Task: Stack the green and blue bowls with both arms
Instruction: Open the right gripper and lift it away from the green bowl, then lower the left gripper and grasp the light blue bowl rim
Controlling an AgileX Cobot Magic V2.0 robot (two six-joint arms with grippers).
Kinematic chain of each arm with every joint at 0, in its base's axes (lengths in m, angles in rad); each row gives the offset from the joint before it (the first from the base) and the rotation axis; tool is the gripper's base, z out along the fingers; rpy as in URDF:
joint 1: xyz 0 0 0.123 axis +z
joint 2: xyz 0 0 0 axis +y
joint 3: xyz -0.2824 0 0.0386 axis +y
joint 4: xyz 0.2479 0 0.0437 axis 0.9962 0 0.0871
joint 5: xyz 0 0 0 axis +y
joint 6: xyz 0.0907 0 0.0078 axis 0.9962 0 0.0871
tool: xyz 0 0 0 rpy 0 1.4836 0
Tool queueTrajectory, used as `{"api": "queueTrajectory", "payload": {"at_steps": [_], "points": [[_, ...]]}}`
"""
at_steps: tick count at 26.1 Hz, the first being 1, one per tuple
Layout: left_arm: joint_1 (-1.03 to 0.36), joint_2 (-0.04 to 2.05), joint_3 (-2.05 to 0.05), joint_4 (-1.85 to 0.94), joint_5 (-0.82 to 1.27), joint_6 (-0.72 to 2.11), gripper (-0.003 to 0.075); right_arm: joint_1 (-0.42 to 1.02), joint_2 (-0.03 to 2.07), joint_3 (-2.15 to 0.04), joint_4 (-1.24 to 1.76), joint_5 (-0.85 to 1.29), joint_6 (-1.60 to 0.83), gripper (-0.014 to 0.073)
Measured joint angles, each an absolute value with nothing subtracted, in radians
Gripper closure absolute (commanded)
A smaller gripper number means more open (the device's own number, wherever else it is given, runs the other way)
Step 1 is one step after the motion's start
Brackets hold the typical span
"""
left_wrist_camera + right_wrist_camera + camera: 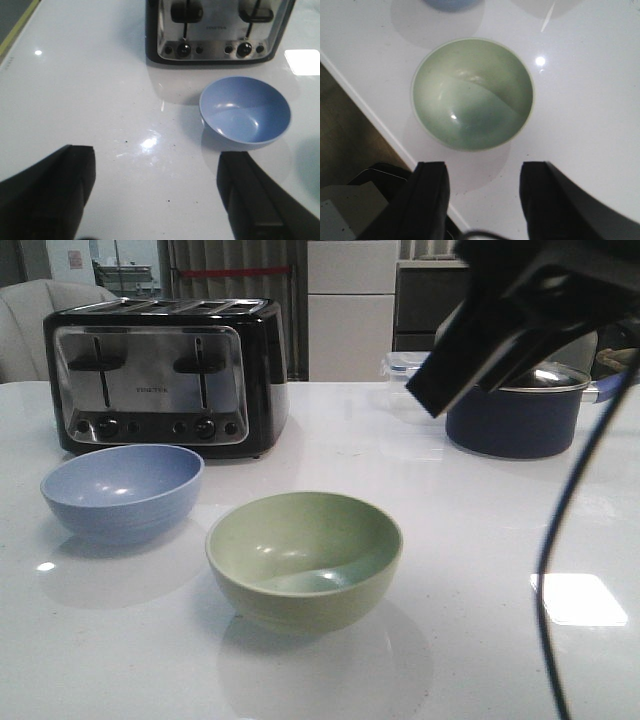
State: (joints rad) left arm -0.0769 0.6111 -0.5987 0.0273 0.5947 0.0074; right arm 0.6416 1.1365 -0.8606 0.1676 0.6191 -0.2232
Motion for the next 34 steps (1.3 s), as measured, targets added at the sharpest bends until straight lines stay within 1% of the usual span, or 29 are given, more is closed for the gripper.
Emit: {"api": "queueTrajectory", "payload": {"at_steps": [4, 8, 14, 20, 24, 26, 29, 34], "points": [[-0.174, 0.722, -0.608, 0.027, 0.588, 0.036, 0.0160, 0.655, 0.989, -0.792, 0.168, 0.657, -0.224, 0.0148], [-0.210, 0.901, -0.682, 0.027, 0.606, 0.037, 0.0151, 0.655, 0.914, -0.779, 0.168, 0.684, -0.224, 0.0148], [-0.204, 1.264, -0.878, 0.026, 0.636, 0.014, 0.0117, 0.655, 0.904, -0.777, 0.168, 0.691, -0.224, 0.0148], [-0.204, 1.592, -1.082, 0.000, 0.638, 0.000, 0.0115, 0.655, 0.904, -0.777, 0.168, 0.694, -0.224, 0.0148], [-0.204, 1.749, -1.183, -0.012, 0.638, 0.000, 0.0125, 0.655, 0.904, -0.777, 0.168, 0.695, -0.224, 0.0148], [-0.204, 1.815, -1.220, -0.015, 0.629, 0.000, 0.0171, 0.655, 0.904, -0.777, 0.168, 0.695, -0.224, 0.0148], [-0.204, 1.878, -1.261, -0.017, 0.625, 0.000, 0.0306, 0.655, 0.904, -0.777, 0.168, 0.695, -0.224, 0.0148], [-0.204, 1.904, -1.274, -0.017, 0.624, 0.000, 0.0470, 0.655, 0.904, -0.777, 0.168, 0.697, -0.224, 0.0148]]}}
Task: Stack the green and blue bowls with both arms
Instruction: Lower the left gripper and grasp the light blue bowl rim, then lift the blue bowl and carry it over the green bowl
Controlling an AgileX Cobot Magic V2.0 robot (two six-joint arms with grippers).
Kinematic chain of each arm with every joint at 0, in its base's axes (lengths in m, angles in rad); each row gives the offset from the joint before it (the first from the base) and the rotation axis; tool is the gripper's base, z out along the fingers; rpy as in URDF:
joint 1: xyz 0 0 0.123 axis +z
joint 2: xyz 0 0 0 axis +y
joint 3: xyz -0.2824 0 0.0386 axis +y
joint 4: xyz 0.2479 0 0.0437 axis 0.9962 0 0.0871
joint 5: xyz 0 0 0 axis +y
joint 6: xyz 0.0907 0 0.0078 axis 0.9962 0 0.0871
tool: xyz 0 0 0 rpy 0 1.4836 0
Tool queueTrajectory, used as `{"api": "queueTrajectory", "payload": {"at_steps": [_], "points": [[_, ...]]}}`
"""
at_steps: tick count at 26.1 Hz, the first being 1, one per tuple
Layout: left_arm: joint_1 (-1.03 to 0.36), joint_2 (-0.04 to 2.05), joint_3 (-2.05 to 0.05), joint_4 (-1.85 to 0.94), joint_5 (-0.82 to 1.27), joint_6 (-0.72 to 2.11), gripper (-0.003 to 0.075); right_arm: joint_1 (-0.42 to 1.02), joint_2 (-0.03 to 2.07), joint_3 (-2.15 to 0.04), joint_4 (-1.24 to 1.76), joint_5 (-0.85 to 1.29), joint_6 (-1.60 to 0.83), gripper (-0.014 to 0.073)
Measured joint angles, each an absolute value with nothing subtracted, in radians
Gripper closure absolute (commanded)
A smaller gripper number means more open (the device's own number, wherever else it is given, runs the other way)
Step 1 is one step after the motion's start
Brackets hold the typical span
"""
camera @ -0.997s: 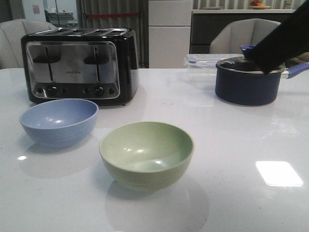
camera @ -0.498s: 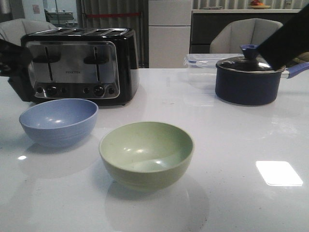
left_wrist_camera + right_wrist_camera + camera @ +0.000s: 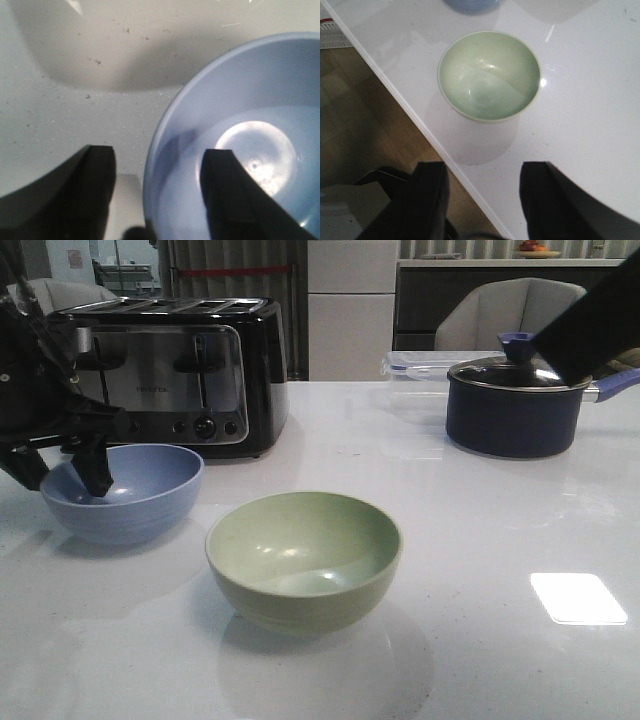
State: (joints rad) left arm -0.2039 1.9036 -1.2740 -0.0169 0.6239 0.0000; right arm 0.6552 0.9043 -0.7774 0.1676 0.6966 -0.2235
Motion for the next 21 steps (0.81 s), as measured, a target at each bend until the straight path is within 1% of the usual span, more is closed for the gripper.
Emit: {"api": "queueTrajectory", "payload": {"at_steps": [6, 14, 21], "points": [[-0.204, 1.907, -1.278, -0.017, 0.624, 0.000, 0.0634, 0.655, 0.904, -0.777, 0.168, 0.697, -0.224, 0.0148], [-0.202, 1.860, -1.278, -0.026, 0.658, 0.000, 0.0624, 0.655, 0.904, -0.777, 0.168, 0.697, -0.224, 0.0148], [-0.209, 1.745, -1.278, -0.055, 0.727, 0.043, 0.0624, 0.655, 0.904, -0.777, 0.168, 0.697, -0.224, 0.0148]]}}
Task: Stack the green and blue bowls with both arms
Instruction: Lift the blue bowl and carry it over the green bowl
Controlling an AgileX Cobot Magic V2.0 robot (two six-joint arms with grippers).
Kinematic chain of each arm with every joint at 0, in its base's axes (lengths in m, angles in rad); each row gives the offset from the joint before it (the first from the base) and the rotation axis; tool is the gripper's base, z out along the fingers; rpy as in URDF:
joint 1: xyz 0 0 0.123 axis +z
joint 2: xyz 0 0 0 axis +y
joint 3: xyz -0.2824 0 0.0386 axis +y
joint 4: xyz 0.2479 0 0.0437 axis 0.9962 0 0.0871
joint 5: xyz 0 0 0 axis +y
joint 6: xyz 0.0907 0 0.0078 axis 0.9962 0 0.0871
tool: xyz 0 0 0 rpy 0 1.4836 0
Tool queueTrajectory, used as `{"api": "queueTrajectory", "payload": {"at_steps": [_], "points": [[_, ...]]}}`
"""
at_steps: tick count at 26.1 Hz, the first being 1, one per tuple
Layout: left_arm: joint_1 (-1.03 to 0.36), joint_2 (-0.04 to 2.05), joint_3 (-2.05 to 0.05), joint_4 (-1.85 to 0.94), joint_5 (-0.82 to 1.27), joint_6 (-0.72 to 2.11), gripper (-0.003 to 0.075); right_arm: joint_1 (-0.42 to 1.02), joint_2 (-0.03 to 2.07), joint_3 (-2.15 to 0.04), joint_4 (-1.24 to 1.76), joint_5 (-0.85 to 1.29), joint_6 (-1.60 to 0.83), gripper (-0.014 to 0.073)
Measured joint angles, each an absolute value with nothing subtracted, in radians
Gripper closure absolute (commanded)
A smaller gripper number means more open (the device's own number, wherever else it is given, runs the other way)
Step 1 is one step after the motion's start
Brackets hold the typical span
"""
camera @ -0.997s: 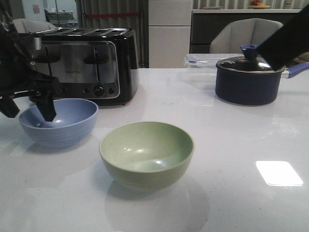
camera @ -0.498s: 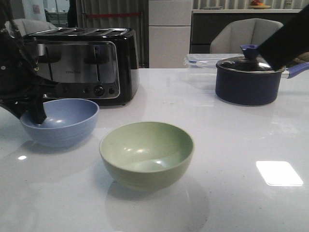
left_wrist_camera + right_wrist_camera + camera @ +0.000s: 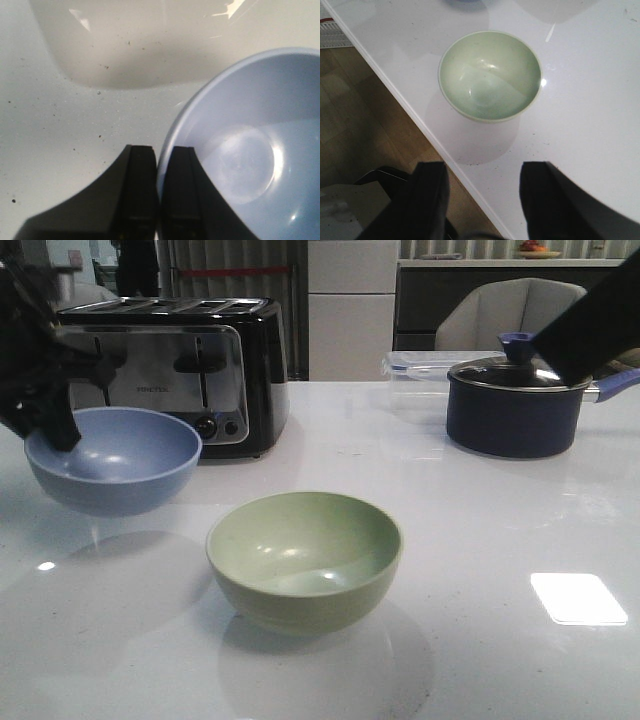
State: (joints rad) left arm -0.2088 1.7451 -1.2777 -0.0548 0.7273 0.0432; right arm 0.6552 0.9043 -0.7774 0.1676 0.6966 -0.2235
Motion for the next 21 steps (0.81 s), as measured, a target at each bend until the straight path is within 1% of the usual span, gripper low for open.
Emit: {"api": "queueTrajectory", "payload": {"at_steps": [5, 10, 21], "points": [[-0.242, 1.653, -1.278, -0.143, 0.776, 0.138, 0.0624, 0.655, 0.904, -0.777, 0.168, 0.697, -0.224, 0.0148], [-0.304, 1.597, -1.278, -0.224, 0.818, 0.213, 0.0624, 0.655, 0.904, -0.777, 0.168, 0.697, -0.224, 0.0148], [-0.521, 1.595, -1.278, -0.263, 0.821, 0.239, 0.0624, 0.655, 0.904, -0.777, 0.168, 0.697, -0.224, 0.0148]]}}
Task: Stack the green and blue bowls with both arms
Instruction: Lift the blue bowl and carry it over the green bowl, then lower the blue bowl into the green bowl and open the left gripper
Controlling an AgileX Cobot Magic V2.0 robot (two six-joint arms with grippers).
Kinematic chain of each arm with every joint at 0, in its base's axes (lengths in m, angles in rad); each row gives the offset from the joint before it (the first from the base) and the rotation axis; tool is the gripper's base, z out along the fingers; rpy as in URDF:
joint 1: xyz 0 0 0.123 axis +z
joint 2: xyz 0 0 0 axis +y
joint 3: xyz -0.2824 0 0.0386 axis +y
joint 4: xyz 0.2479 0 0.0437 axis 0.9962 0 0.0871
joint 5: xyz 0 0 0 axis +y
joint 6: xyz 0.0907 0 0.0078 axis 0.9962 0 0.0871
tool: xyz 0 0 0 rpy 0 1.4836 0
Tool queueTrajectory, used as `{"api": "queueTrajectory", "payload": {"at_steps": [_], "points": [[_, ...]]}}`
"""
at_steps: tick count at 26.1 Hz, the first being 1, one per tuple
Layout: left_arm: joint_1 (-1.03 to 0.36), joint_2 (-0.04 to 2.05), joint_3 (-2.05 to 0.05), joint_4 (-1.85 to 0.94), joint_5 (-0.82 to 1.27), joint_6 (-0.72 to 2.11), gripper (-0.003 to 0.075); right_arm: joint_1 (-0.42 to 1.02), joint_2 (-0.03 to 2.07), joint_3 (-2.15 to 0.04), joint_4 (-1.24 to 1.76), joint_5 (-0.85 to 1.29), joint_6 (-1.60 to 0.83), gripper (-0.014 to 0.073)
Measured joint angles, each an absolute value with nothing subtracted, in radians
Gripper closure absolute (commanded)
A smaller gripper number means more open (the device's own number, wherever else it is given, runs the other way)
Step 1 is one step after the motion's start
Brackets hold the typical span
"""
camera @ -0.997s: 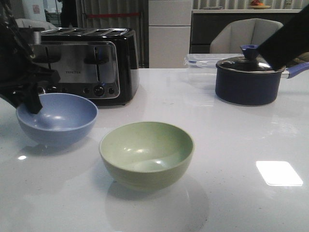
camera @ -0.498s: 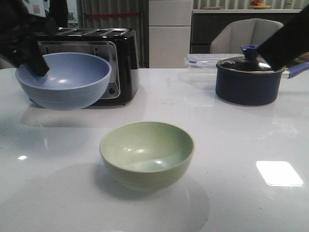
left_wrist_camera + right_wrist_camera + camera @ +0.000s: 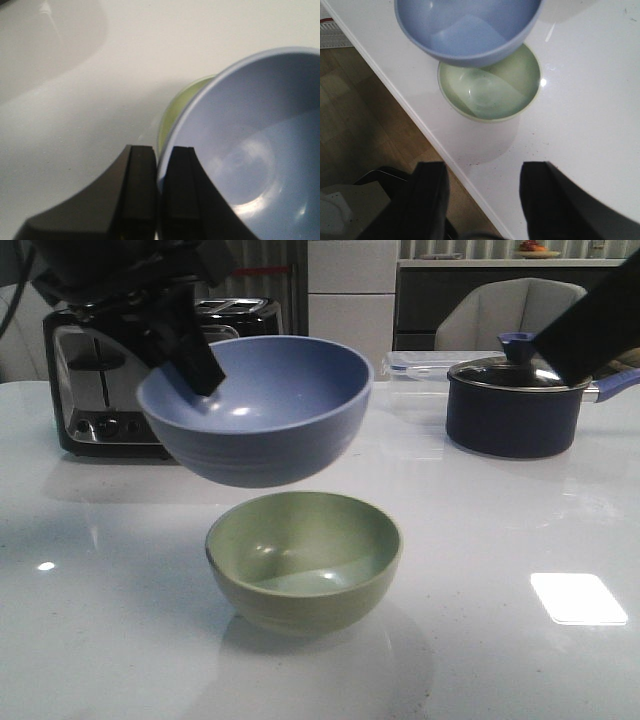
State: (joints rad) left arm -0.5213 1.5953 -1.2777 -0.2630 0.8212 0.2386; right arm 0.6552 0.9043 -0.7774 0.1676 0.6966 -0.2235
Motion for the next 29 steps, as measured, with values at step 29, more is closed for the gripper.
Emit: {"api": "queueTrajectory", "payload": {"at_steps": [29], "points": [[-0.577, 1.860, -1.320, -0.257, 0.729, 0.239, 0.0344, 0.655, 0.904, -0.777, 0.168, 0.697, -0.224, 0.0148]]}}
